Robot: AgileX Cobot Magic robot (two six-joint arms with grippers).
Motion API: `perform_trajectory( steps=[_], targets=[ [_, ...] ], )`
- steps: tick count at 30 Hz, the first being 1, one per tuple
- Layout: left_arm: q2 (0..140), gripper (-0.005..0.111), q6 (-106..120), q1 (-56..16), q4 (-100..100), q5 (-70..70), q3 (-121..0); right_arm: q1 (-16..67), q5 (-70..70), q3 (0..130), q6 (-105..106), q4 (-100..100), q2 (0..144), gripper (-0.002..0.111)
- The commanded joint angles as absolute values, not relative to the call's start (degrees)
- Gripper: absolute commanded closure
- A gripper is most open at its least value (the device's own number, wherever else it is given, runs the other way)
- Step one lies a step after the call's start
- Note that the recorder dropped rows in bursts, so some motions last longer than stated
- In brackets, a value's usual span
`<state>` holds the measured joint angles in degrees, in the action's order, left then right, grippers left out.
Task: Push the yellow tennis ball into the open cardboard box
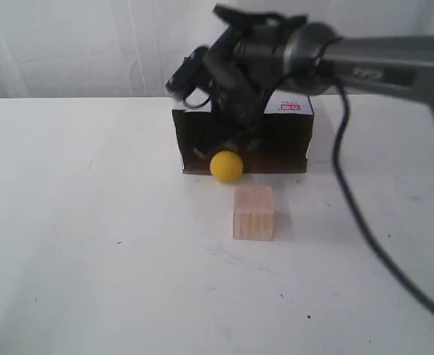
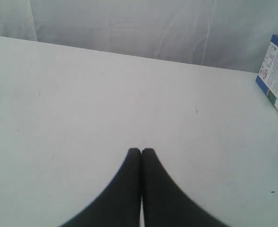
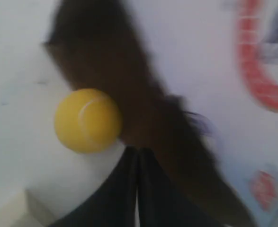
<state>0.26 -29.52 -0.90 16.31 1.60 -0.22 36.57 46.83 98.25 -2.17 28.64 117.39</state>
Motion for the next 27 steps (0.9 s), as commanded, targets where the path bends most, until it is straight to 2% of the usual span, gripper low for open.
perform_trajectory(
  steps=[1,9,17,27],
  targets=[
    [0.09,0.107,-29.64,-0.75,16.30,1.27,0.00,37.12,48.24,94.48,-4.12,30.04,109.92,0.108],
    [0.09,0.107,-29.64,-0.75,16.30,1.27,0.00,39.38,44.03,83.68,-5.34,23.45,105.66,0.108],
    [0.09,0.107,-29.64,-0.75,16.30,1.27,0.00,41.13,30.11,73.76,-5.59,11.03,98.41,0.108],
    [0.09,0.107,-29.64,-0.75,16.30,1.27,0.00,41.13,29.16,66.63,-5.68,8.59,93.93,0.108]
  ],
)
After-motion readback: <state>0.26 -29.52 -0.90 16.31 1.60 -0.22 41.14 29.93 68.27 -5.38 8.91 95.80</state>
